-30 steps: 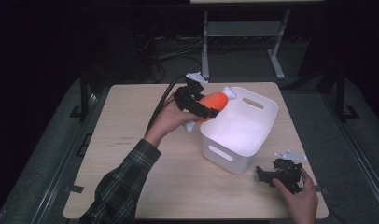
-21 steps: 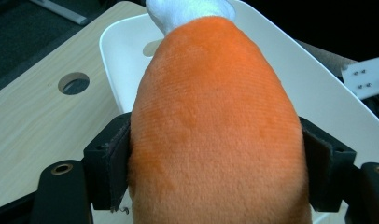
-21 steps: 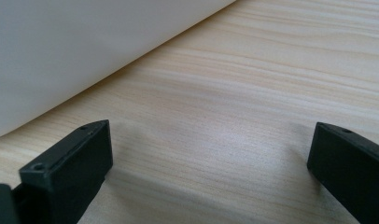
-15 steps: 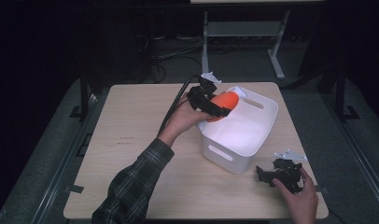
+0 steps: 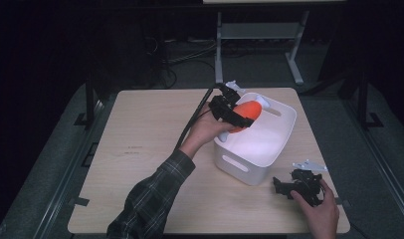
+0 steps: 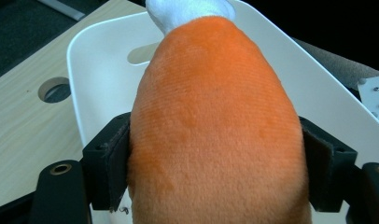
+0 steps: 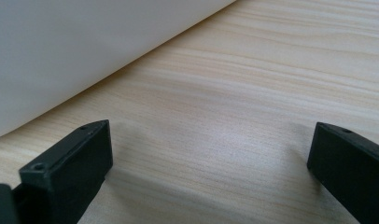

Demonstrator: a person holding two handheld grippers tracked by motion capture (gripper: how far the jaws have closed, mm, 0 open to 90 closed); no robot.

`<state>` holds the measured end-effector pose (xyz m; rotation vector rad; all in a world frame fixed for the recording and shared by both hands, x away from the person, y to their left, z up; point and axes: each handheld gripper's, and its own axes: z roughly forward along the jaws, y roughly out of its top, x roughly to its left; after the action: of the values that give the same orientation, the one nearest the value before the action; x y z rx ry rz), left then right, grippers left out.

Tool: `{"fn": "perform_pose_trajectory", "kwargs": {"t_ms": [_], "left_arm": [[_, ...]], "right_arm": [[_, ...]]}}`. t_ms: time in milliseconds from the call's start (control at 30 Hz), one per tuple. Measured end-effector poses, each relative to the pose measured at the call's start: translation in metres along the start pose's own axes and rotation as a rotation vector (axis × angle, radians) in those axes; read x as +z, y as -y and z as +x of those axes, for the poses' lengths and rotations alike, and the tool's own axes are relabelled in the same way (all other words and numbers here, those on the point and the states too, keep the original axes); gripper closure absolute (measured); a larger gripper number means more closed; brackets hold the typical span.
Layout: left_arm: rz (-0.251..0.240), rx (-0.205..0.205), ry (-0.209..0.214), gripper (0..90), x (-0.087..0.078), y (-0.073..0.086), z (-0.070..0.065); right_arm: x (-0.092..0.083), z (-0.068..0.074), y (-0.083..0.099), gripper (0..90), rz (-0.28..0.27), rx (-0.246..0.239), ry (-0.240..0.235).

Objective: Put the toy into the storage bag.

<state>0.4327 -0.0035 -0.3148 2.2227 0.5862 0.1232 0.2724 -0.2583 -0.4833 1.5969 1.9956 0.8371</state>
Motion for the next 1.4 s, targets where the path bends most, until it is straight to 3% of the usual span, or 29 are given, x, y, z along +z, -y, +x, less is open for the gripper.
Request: {"fn": "perform_pose_trajectory", "kwargs": {"t_ms": [500,1167,1400], "left_arm": [[0.029,-0.009,-0.027,21.9,0.014,0.005,-0.005],[0.055,0.010,-0.048,17.8,0.018,0.008,-0.004],[0.042,0.009,-0.064,13.2,0.018,0.008,-0.003]], "right_arm": [[0.000,0.000,0.000,0.0,0.000,0.000,0.000],[0.000,0.000,0.000,0.0,0.001,0.001,0.000],[0.000,0.000,0.000,0.0,0.000,0.001,0.000]]}}
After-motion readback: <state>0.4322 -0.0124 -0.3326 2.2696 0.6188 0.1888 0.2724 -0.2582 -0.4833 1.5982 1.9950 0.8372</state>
